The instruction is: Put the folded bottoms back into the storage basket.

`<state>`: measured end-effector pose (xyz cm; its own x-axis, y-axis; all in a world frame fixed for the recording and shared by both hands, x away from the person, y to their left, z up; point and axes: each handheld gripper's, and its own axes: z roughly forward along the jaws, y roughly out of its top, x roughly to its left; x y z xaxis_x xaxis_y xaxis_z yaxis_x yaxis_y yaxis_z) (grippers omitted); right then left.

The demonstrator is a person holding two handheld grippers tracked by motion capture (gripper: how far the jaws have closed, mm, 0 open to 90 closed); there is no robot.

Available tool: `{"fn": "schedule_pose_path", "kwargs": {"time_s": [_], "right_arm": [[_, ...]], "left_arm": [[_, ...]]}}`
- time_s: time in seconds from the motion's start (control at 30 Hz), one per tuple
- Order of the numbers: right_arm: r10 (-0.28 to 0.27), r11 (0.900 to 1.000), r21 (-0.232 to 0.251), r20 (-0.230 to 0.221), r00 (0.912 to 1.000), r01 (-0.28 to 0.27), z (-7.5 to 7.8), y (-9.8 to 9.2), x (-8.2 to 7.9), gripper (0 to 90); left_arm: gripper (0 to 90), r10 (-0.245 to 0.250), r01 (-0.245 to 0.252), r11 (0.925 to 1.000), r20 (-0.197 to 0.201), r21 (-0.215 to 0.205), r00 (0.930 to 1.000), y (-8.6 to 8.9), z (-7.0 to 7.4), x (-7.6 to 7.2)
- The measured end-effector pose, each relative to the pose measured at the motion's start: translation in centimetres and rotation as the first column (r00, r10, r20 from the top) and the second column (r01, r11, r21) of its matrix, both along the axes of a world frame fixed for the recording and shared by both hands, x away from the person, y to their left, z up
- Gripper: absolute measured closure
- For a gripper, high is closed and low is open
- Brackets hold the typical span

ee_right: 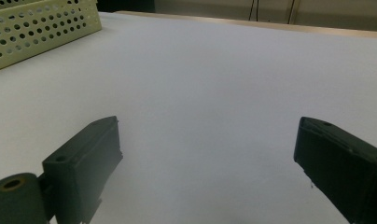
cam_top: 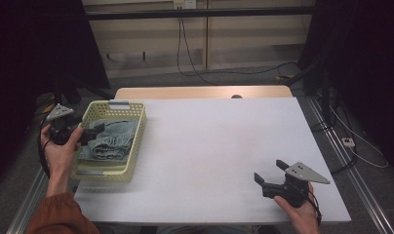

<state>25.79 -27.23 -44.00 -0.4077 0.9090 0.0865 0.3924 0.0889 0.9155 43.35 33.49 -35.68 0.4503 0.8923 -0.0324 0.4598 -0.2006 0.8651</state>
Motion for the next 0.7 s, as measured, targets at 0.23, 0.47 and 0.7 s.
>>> {"fn": "schedule_pose_path", "kwargs": {"time_s": [0.23, 0.47, 0.7], "right_arm": [[0.001, 1.0, -0.001, 0.002, 1.0, -0.001, 0.0, 0.0, 0.0, 7.4], [0.006, 1.0, -0.005, 0.007, 1.0, -0.006, 0.1, 0.2, -0.2, 7.4], [0.009, 1.0, -0.009, 0.008, 0.9999, -0.009, 0.1, 0.2, -0.1, 7.3]], "left_arm": [[6.1, -0.015, 0.015, 0.9997, 0.025, 0.018, 0.9996, -0.3, 0.2, -1.5], [6.4, -0.046, 0.043, 0.997, 0.055, 0.065, 0.9974, -1.0, 1.0, -3.9], [6.6, -0.009, 0.009, 0.9994, 0.007, 0.034, 0.9999, -0.6, 0.1, -4.6]]}}
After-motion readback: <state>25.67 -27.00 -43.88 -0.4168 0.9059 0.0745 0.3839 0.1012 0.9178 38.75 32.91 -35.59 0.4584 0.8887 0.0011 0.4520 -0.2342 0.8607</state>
